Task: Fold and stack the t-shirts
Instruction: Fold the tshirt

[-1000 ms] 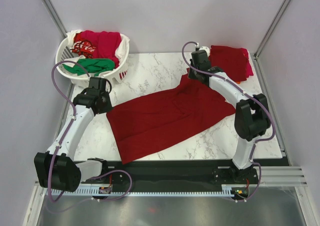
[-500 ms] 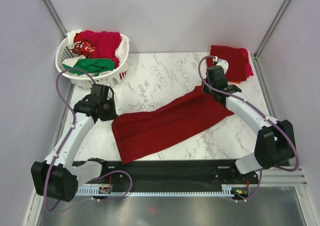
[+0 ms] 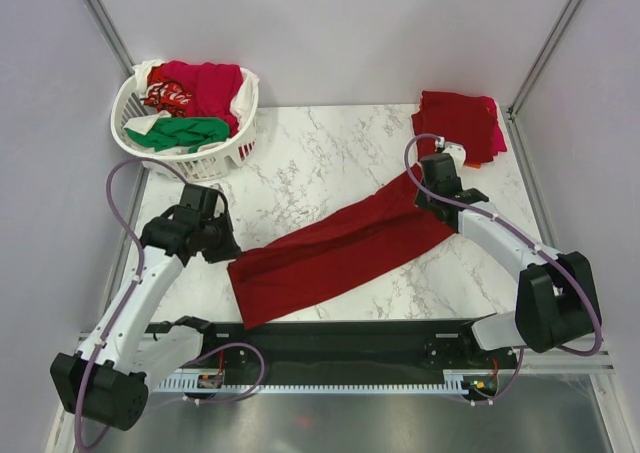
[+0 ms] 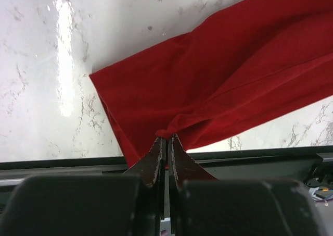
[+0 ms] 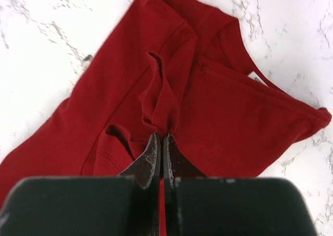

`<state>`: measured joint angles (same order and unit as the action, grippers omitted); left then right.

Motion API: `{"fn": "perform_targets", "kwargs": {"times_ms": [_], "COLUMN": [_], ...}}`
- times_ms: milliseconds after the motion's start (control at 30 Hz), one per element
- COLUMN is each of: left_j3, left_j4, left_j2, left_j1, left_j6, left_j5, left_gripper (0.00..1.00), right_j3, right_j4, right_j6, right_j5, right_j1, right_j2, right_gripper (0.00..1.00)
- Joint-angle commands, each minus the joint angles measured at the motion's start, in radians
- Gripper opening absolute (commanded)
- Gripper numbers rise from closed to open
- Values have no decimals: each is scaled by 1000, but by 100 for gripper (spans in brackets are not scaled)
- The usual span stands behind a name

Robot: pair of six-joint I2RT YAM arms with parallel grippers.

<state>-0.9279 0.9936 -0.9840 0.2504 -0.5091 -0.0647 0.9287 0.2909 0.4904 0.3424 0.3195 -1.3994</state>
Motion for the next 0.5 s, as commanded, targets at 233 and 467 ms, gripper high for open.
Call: {"fn": "perform_targets", "kwargs": {"times_ms": [233, 467], "left_j3": [126, 118], "left_j4": [91, 135], "left_j2": [25, -28], "left_j1": [148, 197], "left_j6": [-166, -180], "left_j5": [26, 63], "left_gripper": [6, 28], "right_j3": [-111, -202], "right_j4": [-22, 20], "right_j6": [51, 134], "right_j5": [47, 125], "right_j1": [-19, -25], "right_j2": [57, 93], "right_gripper": [0, 50]}}
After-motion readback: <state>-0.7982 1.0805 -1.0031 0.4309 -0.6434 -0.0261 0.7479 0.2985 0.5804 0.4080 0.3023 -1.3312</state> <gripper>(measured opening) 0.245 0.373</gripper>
